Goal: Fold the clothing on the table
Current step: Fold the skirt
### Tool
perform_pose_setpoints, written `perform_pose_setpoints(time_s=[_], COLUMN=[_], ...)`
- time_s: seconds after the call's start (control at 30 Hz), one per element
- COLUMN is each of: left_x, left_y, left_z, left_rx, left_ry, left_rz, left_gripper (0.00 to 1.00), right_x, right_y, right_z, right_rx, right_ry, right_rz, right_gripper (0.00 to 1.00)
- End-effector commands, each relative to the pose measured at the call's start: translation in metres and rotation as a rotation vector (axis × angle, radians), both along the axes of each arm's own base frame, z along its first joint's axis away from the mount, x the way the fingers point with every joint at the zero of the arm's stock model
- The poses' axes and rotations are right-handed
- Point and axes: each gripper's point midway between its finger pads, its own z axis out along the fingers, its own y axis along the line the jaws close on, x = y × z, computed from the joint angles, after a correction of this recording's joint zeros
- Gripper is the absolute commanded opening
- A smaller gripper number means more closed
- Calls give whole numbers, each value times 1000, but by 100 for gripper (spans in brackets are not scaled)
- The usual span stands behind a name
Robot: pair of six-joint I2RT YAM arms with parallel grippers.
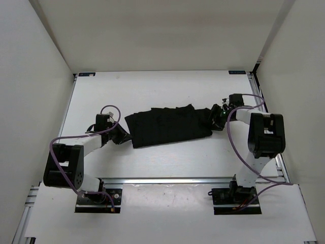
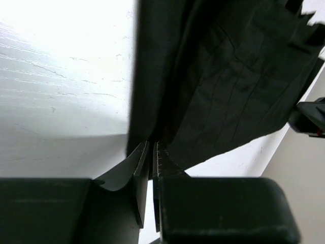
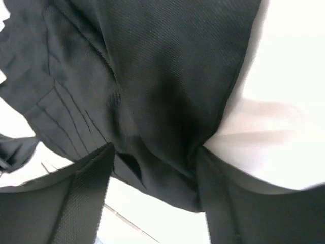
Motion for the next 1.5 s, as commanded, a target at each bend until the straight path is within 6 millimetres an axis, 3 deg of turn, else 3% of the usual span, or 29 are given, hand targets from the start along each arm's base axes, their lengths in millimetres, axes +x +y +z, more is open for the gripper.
perform_pose_setpoints(time_s=[0.0,0.03,0.07,0.1,0.17,0.37,0.63,0.8,0.97,1.17,1.2,1.33,1.47], left_x=[11,12,13,14,15,16,13,13,24,39,48,47,40], left_y=[3,3,4,5,8,19,16,13,5,-26,-36,-57,-58], left_z=[8,8,6,6,3,-2,-7,-9,-8,-23,-15,-23,-30], left_rx=[15,11,17,15,19,27,33,42,55,130,114,96,95], left_ry=[-35,-35,-33,-31,-26,-14,0,-1,-15,-8,-45,-31,-5], left_rz=[-5,-1,1,9,14,48,47,53,61,3,-7,-60,-66], left_gripper=[19,19,19,19,19,19,19,19,18,15,15,15,15], right_x=[9,6,2,-2,-14,-16,-15,-16,-13,-6,-6,-13,-17], right_y=[24,27,34,36,37,15,-31,-31,-23,-1,9,52,101], right_z=[-8,-10,-7,-9,-15,4,23,28,38,85,94,127,154], right_rx=[83,95,113,114,110,76,-32,-44,-43,-83,-92,-74,6], right_ry=[-41,-23,-25,-15,20,-34,-55,-62,-78,-206,-232,-345,-468], right_rz=[56,58,84,90,104,74,2,9,39,116,151,272,379], right_gripper=[61,43,8,0,0,0,0,0,0,0,0,0,0])
